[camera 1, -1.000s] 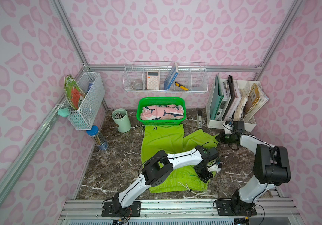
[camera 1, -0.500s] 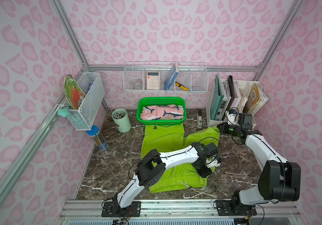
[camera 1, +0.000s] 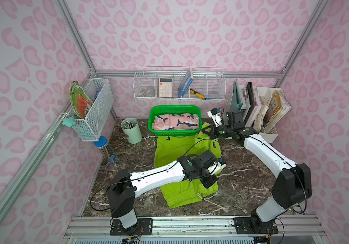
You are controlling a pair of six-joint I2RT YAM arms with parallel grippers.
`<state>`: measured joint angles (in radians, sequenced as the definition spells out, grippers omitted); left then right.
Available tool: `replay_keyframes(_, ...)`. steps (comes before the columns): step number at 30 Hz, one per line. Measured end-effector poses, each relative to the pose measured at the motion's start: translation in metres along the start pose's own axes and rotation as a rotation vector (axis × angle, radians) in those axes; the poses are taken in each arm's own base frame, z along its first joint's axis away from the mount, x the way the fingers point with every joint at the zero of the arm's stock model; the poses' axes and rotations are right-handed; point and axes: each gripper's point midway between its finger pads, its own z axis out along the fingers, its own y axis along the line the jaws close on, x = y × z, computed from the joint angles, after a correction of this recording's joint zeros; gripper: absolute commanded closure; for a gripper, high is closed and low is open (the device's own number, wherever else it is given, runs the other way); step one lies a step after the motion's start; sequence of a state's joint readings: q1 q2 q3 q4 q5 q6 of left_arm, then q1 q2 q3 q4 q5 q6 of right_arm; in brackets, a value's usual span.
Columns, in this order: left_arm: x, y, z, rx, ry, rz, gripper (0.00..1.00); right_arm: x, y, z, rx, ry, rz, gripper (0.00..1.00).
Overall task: Roll up the shorts
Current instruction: Fold the shorts at the center of the board.
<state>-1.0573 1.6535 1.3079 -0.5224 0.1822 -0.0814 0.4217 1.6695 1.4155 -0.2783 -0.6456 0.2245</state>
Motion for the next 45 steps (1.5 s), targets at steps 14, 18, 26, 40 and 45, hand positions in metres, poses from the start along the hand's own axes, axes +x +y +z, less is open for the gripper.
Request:
replay_keyframes(14,0.071,0.035,0.006,-0.127,0.021,-0.190,1.00,0.097,0.006,0.133,-0.072,0.249,0.130,1.00)
replay_keyframes(18,0.072,0.036,0.008,-0.130,0.020,-0.204,1.00,0.120,-0.011,0.137,0.002,0.286,0.170,1.00)
replay_keyframes(26,0.058,0.029,0.023,-0.080,0.045,-0.206,1.00,0.169,-0.053,0.116,0.148,0.354,0.245,1.00)
replay_keyframes(40,0.035,-0.004,0.050,0.073,0.099,-0.168,1.00,0.196,-0.134,-0.006,0.375,0.241,0.416,1.00)
replay_keyframes(45,0.031,-0.008,0.048,0.087,0.094,-0.163,1.00,0.181,-0.144,-0.043,0.429,0.171,0.411,1.00)
